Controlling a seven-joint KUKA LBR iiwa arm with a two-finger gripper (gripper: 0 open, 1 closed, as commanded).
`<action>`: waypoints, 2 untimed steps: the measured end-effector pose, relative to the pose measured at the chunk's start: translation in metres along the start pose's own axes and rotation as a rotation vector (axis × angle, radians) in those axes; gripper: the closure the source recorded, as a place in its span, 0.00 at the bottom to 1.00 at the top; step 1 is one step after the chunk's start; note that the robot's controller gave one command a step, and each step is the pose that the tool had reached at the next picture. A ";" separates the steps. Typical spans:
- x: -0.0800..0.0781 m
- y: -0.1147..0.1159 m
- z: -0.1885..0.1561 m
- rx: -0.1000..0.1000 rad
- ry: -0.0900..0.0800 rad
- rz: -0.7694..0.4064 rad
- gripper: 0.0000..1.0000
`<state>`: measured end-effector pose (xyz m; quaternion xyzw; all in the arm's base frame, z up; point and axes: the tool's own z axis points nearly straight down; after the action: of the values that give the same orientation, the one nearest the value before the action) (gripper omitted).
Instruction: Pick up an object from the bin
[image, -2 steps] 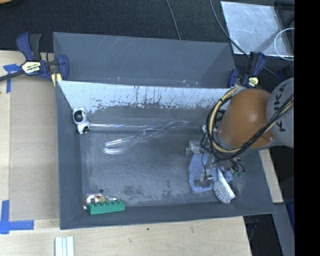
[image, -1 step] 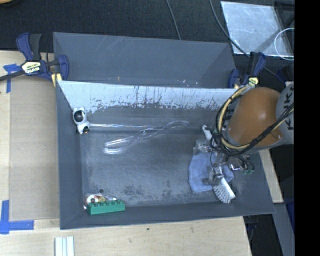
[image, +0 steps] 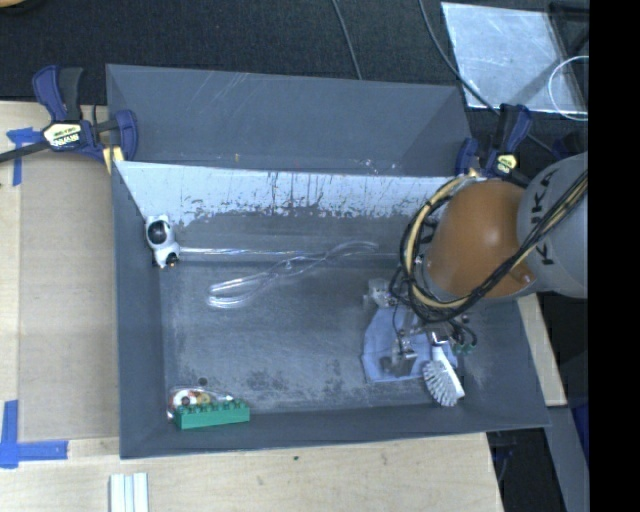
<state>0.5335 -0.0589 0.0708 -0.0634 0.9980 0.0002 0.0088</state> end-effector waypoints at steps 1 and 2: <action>0.000 -0.025 0.000 0.005 -0.002 0.215 1.00; 0.000 -0.025 -0.001 0.005 -0.002 0.214 1.00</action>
Offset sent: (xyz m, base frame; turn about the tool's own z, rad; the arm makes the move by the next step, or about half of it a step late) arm 0.0000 0.0000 0.0000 0.0000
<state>0.5364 -0.0837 0.0715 0.0437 0.9990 -0.0014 0.0101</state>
